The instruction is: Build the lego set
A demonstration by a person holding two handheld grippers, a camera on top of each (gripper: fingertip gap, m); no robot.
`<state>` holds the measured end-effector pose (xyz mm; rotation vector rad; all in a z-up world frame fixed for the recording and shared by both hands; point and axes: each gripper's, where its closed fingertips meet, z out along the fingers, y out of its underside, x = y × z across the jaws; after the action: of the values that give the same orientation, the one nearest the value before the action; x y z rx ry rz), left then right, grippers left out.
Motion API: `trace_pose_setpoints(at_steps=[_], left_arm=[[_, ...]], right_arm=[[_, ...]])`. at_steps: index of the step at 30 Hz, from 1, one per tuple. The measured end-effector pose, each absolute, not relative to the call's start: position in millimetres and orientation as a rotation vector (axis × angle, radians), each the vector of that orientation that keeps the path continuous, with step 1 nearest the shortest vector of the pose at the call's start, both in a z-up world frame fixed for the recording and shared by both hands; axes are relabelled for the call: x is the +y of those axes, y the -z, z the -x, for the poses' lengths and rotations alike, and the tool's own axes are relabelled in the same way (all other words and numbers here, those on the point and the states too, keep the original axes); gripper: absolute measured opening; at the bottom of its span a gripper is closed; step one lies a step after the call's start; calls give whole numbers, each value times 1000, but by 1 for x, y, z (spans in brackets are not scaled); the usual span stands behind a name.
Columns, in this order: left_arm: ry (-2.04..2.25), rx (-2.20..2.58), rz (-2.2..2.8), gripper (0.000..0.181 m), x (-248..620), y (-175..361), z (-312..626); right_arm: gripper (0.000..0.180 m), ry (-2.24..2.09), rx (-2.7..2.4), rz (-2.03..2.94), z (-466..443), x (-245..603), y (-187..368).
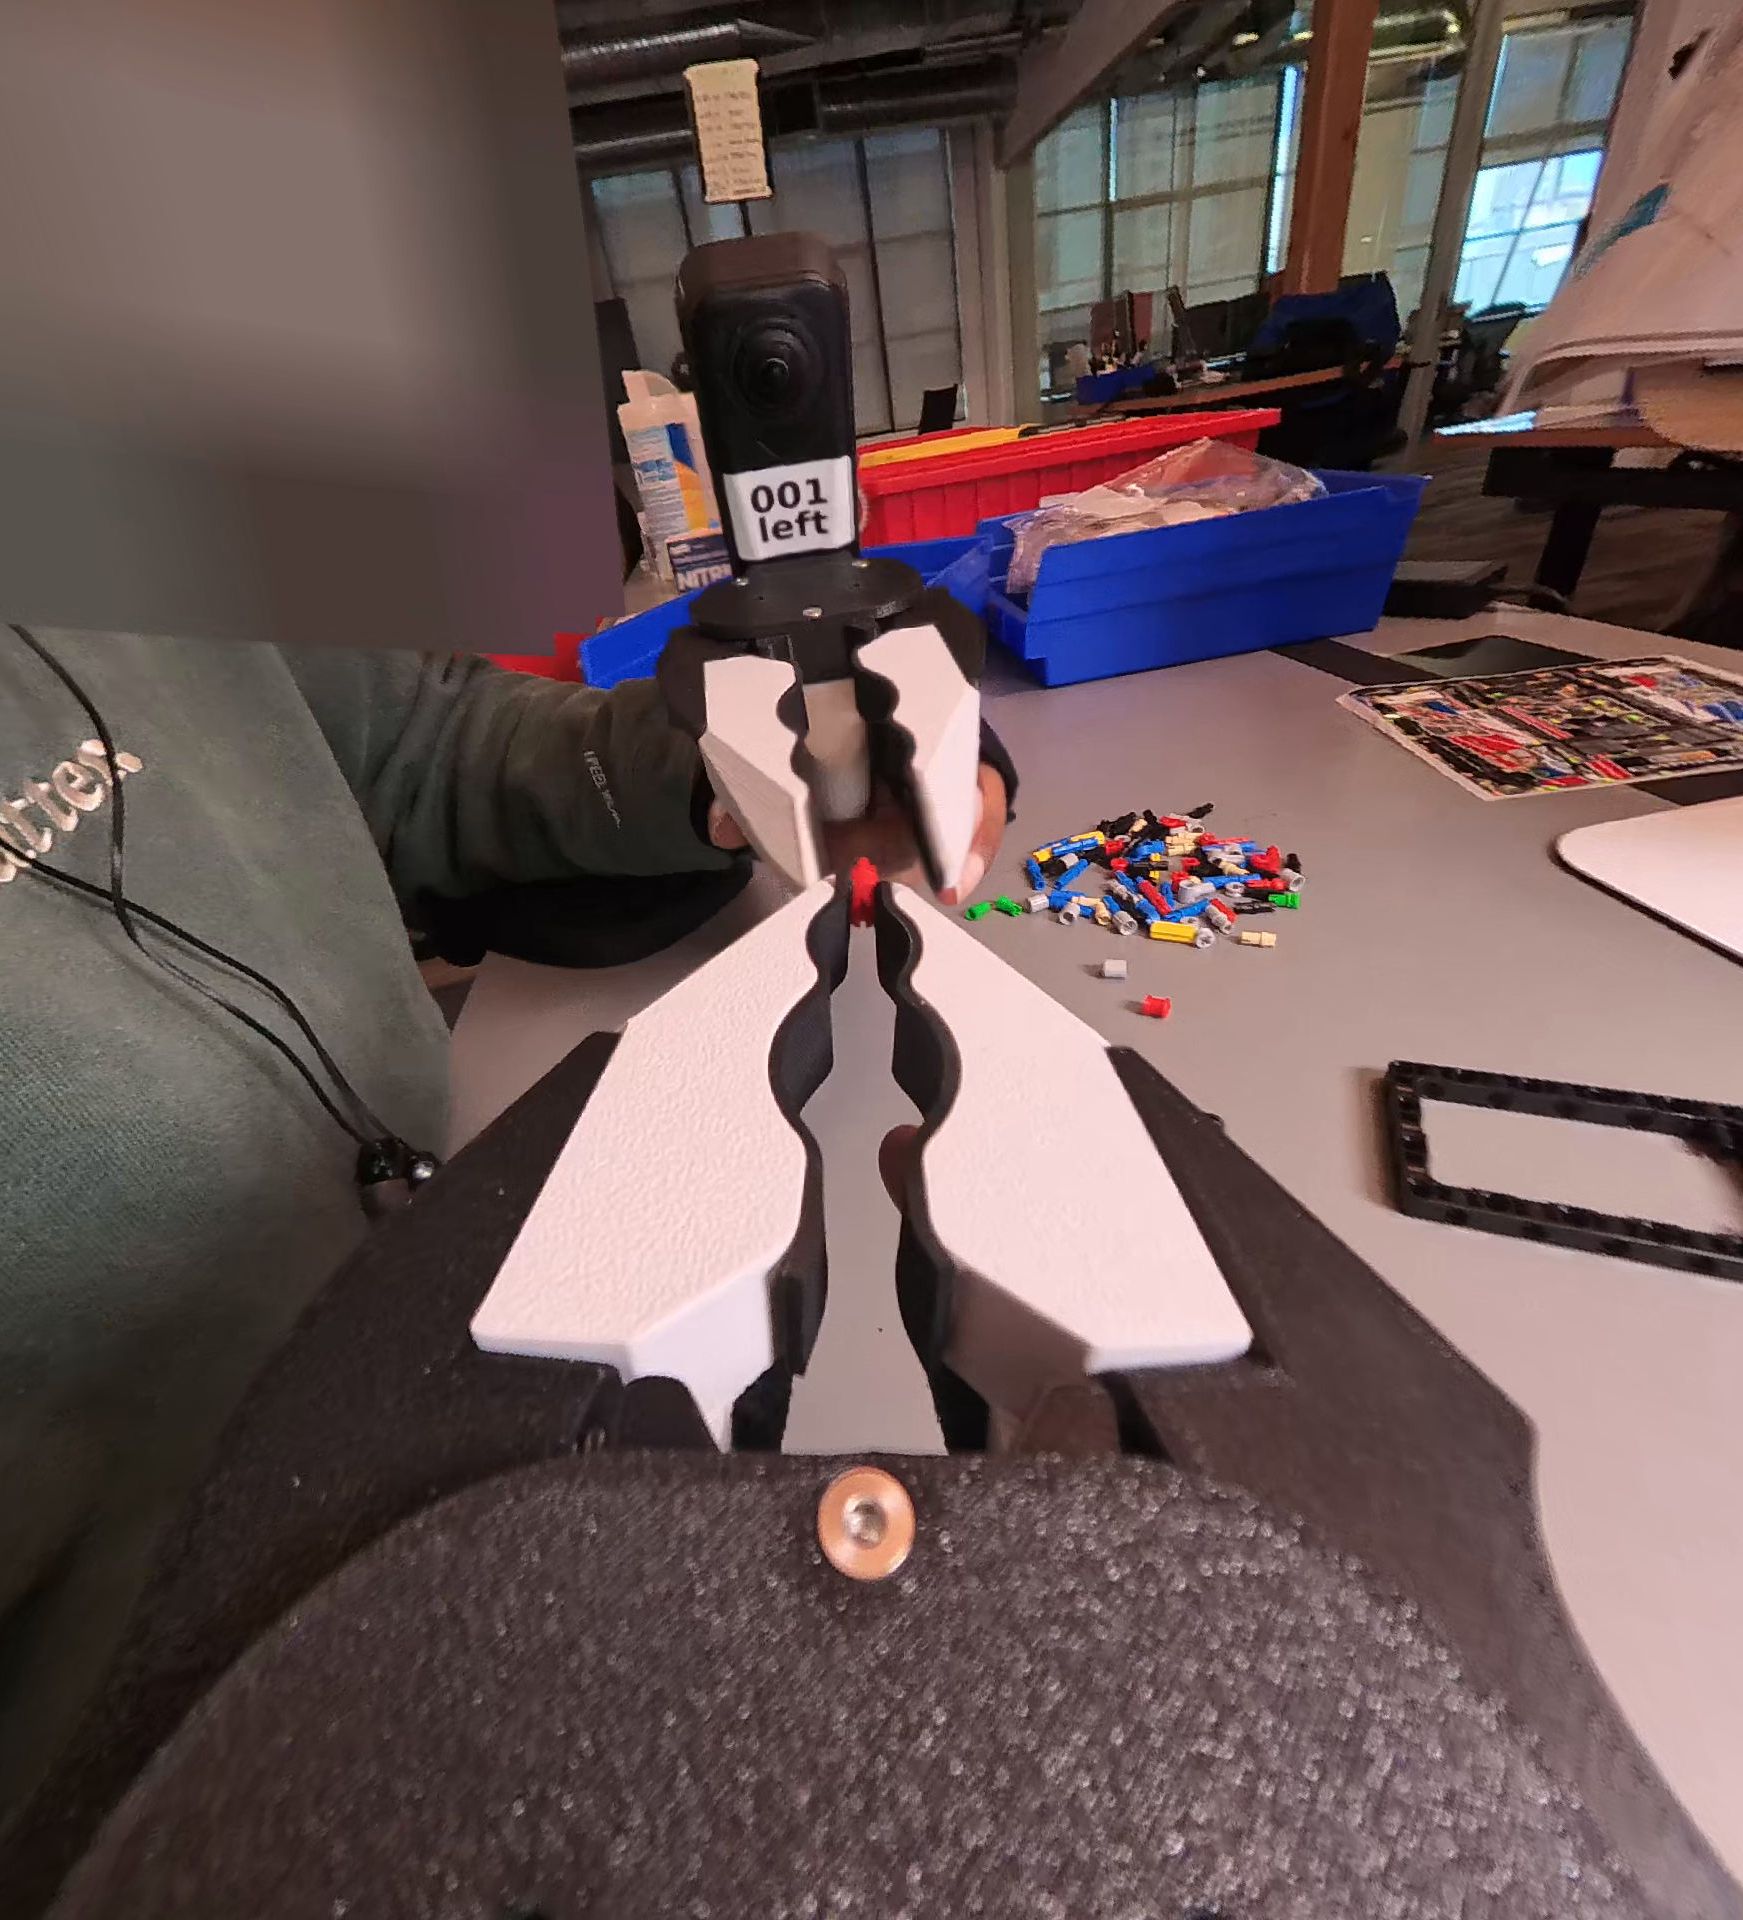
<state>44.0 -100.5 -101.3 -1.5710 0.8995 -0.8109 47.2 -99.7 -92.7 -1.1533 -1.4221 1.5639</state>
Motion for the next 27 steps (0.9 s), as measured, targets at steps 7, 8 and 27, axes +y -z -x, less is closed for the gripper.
trace_pose_setpoints(at_steps=[7, 8, 27], left_arm=[[758, 1145, 1950, 29, -111, 188, -14], [735, 1179, 1964, 27, -113, 195, -17], [917, 1062, 1710, 6, -110, 145, -37]], right_arm=[[2, -1452, -1377, 1232, -58, -67, 97], [2, -1445, -1376, 1238, -59, -65, 98], [2, -1328, -1590, 1164, -61, -87, 120]])
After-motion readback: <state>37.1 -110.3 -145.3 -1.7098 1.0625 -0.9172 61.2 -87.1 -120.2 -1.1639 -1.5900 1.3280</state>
